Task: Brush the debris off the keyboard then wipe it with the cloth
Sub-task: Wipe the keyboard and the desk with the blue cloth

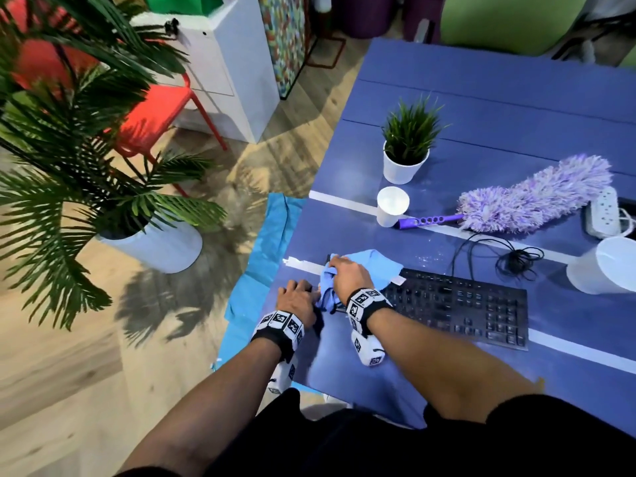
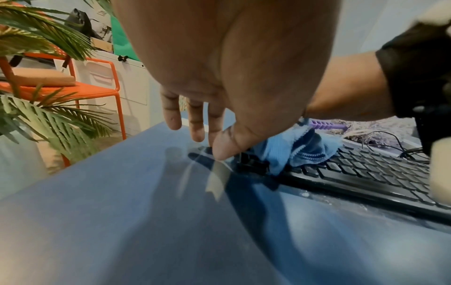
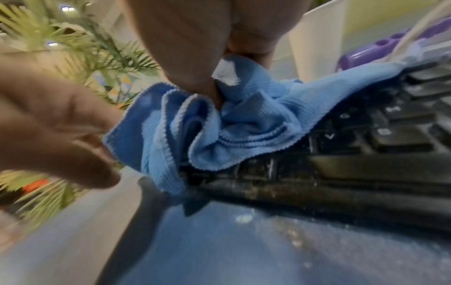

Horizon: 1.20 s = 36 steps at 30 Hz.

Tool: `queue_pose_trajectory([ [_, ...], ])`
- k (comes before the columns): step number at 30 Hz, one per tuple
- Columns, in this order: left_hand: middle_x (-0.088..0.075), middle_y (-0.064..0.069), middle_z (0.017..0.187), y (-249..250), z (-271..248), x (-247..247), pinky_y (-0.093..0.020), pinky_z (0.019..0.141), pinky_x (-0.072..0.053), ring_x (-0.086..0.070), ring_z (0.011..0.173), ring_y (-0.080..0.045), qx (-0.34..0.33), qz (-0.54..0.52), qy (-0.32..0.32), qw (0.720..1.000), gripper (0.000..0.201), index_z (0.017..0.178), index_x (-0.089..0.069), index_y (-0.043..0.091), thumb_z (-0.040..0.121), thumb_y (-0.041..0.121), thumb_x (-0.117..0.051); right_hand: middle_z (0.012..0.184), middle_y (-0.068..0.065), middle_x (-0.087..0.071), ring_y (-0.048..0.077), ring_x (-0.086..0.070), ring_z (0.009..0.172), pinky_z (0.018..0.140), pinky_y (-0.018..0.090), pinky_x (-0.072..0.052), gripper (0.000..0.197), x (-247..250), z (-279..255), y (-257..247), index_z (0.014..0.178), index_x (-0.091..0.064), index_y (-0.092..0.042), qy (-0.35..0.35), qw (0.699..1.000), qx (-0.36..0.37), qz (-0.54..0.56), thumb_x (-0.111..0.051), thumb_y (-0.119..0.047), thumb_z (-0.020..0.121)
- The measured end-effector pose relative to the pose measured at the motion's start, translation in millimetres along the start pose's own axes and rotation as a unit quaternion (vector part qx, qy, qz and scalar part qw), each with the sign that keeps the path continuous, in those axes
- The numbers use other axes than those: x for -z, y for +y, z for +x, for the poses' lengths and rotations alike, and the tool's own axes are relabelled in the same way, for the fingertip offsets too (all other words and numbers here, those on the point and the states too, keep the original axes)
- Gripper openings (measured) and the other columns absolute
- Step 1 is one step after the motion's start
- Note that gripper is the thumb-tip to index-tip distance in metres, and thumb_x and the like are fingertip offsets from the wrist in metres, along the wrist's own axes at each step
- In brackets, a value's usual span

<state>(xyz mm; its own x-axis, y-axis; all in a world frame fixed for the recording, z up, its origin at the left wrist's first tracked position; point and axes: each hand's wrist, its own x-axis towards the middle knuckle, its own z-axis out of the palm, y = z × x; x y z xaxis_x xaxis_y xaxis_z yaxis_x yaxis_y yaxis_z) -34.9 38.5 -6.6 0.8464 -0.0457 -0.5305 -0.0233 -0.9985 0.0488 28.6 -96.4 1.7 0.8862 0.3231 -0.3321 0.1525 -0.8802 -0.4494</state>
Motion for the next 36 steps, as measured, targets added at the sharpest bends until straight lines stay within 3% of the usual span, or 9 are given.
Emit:
queue_pose_trajectory([
  [4, -0.043, -0.001, 0.142, -2.4, -2.8, -4.9, -0.039, 0.099, -0.033, -0.037, 0.126, -0.031, -0.002, -0.006, -0.002, 1.0, 0.046, 0.135, -0.051, 0.031, 0.089, 0.028, -0.054, 0.118, 0.012, -0.063, 0.034, -0.061, 0.103, 0.083, 0.031, -0.044, 0.024, 7.6, -5.2, 7.3, 0.112, -0.06, -0.021, -0.06, 0.996, 0.071, -0.014, -0.049, -0.016, 0.092],
  [6, -0.042, 0.001, 0.143, -3.7, -3.4, -4.6, -0.04, 0.1, -0.032, -0.037, 0.127, -0.031, -0.008, -0.008, 0.004, 1.0, 0.058, 0.143, -0.042, 0.038, 0.087, 0.026, -0.054, 0.116, 0.013, -0.064, 0.033, -0.061, 0.104, 0.082, 0.03, -0.042, 0.022, 20.8, -1.4, 24.9, 0.11, -0.061, -0.022, -0.021, 0.999, 0.035, -0.008, -0.045, -0.026, 0.096],
  [13, -0.042, 0.002, 0.145, -4.8, -2.3, -2.9, -0.04, 0.105, -0.032, -0.037, 0.13, -0.029, -0.013, 0.047, 0.002, 0.999, 0.066, 0.15, -0.028, 0.04, 0.089, 0.024, -0.047, 0.118, 0.015, -0.062, 0.034, -0.059, 0.109, 0.087, 0.033, -0.046, 0.033, 50.5, -52.0, 113.8, 0.122, -0.06, -0.02, 0.013, 0.996, -0.083, -0.014, -0.046, -0.012, 0.093],
  [18, -0.041, 0.003, 0.148, -0.6, -2.7, -5.7, -0.04, 0.106, -0.032, -0.034, 0.134, -0.028, -0.007, 0.05, 0.012, 0.999, 0.064, 0.151, -0.027, 0.041, 0.091, 0.026, -0.044, 0.102, 0.021, -0.067, 0.036, -0.064, 0.096, 0.076, 0.033, -0.046, 0.025, 77.8, -126.8, 206.8, 0.105, -0.063, -0.022, 0.084, 0.969, -0.227, 0.043, -0.05, -0.011, 0.087],
  [22, -0.038, 0.003, 0.152, 11.5, 1.3, -2.2, -0.041, 0.11, -0.031, -0.031, 0.138, -0.028, 0.012, 0.037, 0.014, 0.999, 0.056, 0.148, -0.033, 0.042, 0.094, 0.036, -0.044, 0.099, 0.008, -0.074, 0.03, -0.067, 0.093, 0.074, 0.026, -0.046, 0.029, 87.1, -164.4, 254.7, 0.087, -0.067, -0.035, 0.129, 0.956, -0.247, 0.093, -0.059, -0.008, 0.08],
  [25, -0.041, 0.001, 0.15, 24.7, 2.1, -1.1, -0.042, 0.108, -0.034, -0.034, 0.137, -0.03, 0.03, 0.022, 0.013, 0.999, 0.054, 0.145, -0.039, 0.034, 0.092, 0.041, -0.049, 0.103, 0.009, -0.074, 0.032, -0.066, 0.099, 0.089, 0.033, -0.05, 0.025, 99.2, -188.7, 277.7, 0.095, -0.073, -0.023, 0.231, 0.911, -0.303, 0.16, -0.062, -0.006, 0.08],
  [28, -0.047, -0.01, 0.14, 37.6, 4.9, 0.0, -0.043, 0.104, -0.042, -0.044, 0.129, -0.036, 0.054, -0.014, -0.003, 0.998, 0.057, 0.14, -0.04, 0.022, 0.088, 0.043, -0.051, 0.102, 0.019, -0.072, 0.036, -0.065, 0.099, 0.088, 0.036, -0.048, 0.023, 113.6, -214.9, 299.1, 0.101, -0.072, -0.009, 0.342, 0.838, -0.37, 0.208, -0.069, -0.009, 0.079],
  [33, -0.05, -0.02, 0.131, 57.9, 15.8, -4.7, -0.043, 0.103, -0.044, -0.051, 0.123, -0.042, 0.077, -0.085, -0.01, 0.993, 0.065, 0.143, -0.035, 0.015, 0.087, 0.041, -0.057, 0.11, 0.025, -0.064, 0.04, -0.061, 0.101, 0.089, 0.041, -0.049, 0.041, 121.3, -261.7, 339.8, 0.103, -0.067, -0.012, 0.417, 0.717, -0.489, 0.27, -0.064, -0.031, 0.068],
  [36, -0.037, -0.018, 0.149, 71.8, 9.1, -2.9, -0.039, 0.108, -0.038, -0.045, 0.129, -0.04, 0.08, -0.058, 0.016, 0.995, 0.071, 0.15, -0.028, 0.016, 0.09, 0.04, -0.057, 0.119, 0.026, -0.057, 0.041, -0.057, 0.109, 0.094, 0.042, -0.045, 0.039, 115.5, -276.4, 350.0, 0.113, -0.062, -0.011, 0.401, 0.712, -0.509, 0.27, -0.068, -0.023, 0.076],
])
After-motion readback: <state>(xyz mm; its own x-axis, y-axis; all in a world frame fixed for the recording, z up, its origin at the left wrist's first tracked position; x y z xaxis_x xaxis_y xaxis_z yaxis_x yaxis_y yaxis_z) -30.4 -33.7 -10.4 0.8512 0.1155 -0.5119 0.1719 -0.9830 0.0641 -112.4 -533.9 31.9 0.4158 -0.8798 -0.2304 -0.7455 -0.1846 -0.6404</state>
